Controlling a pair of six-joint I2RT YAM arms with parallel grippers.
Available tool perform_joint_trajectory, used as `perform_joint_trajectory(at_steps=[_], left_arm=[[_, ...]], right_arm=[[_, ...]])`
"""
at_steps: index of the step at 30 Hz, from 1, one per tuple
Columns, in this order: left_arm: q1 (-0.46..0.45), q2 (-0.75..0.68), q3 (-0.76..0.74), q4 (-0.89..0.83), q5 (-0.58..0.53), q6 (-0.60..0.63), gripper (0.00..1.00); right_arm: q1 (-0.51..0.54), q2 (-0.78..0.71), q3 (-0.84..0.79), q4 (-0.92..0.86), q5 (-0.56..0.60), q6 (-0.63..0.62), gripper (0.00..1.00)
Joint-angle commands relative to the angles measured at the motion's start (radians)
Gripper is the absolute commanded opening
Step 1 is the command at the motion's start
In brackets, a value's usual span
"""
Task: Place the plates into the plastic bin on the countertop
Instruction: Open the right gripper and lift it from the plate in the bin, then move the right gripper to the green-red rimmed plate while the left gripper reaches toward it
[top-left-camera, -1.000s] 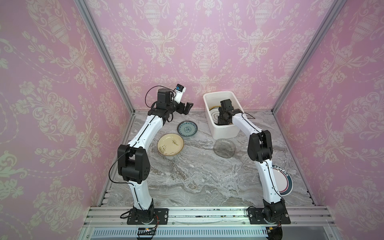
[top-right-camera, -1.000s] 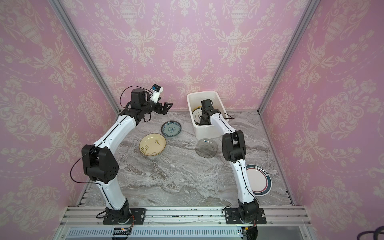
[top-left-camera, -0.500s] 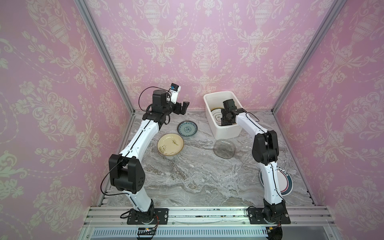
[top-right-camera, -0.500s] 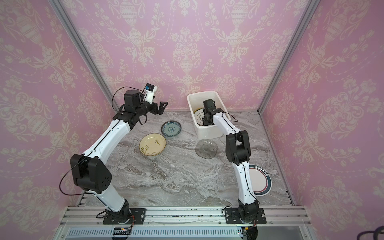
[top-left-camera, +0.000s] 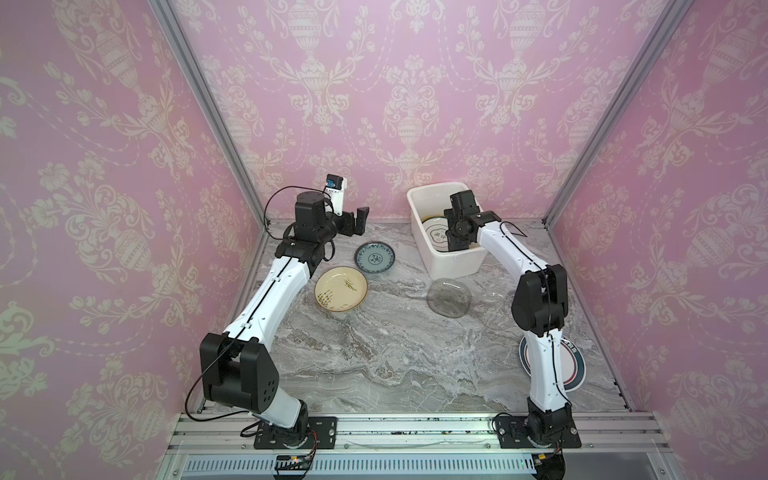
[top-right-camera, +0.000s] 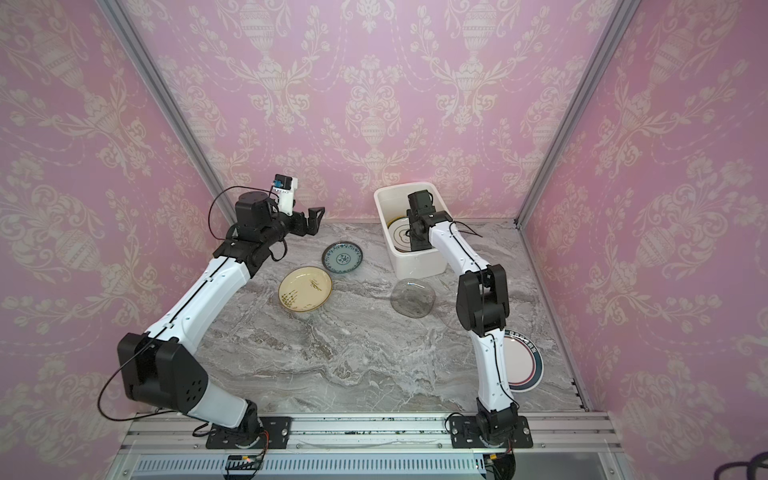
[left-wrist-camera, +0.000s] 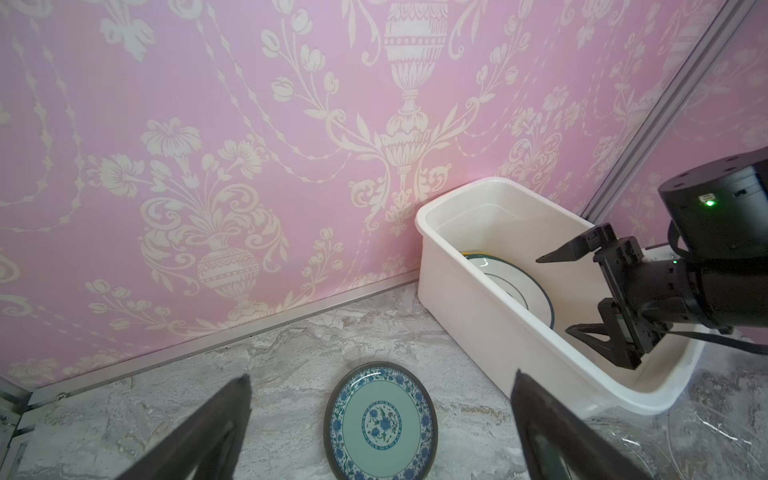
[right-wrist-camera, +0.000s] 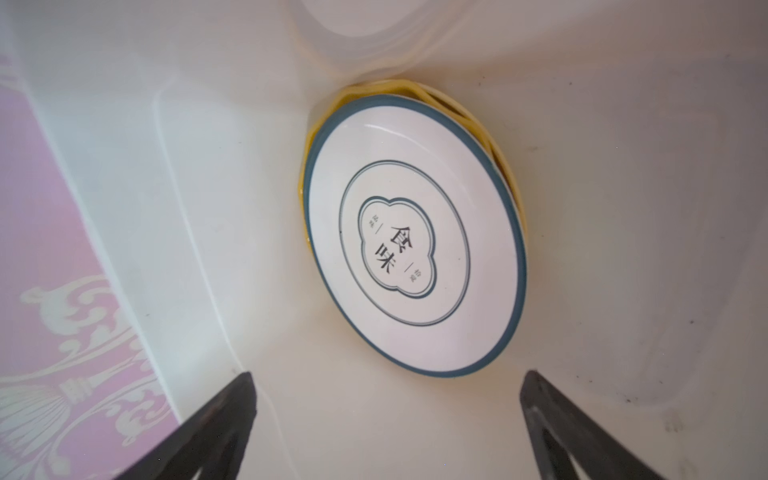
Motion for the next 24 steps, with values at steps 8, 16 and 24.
perform_joint_trajectory(at_steps=[8, 16, 24], left_arm=[[0.132, -0.059, -0.048, 0.077, 0.243, -0.376, 0.97], [0.048, -0.078, -0.05, -0.027, 0.337, -0.337, 0.96], [-0.11, -0.043, -0.058, -0.136, 0.407, -0.219, 0.96]], right_arm=[[0.015, -0.305, -0.27, 0.144, -0.022, -0.489, 0.98], [-0.038, -0.551, -0.351, -0.241, 0.021, -0.9, 1.0], [-0.279, -0.891, -0.765, -0.368, 0.02, -0.802, 0.99]])
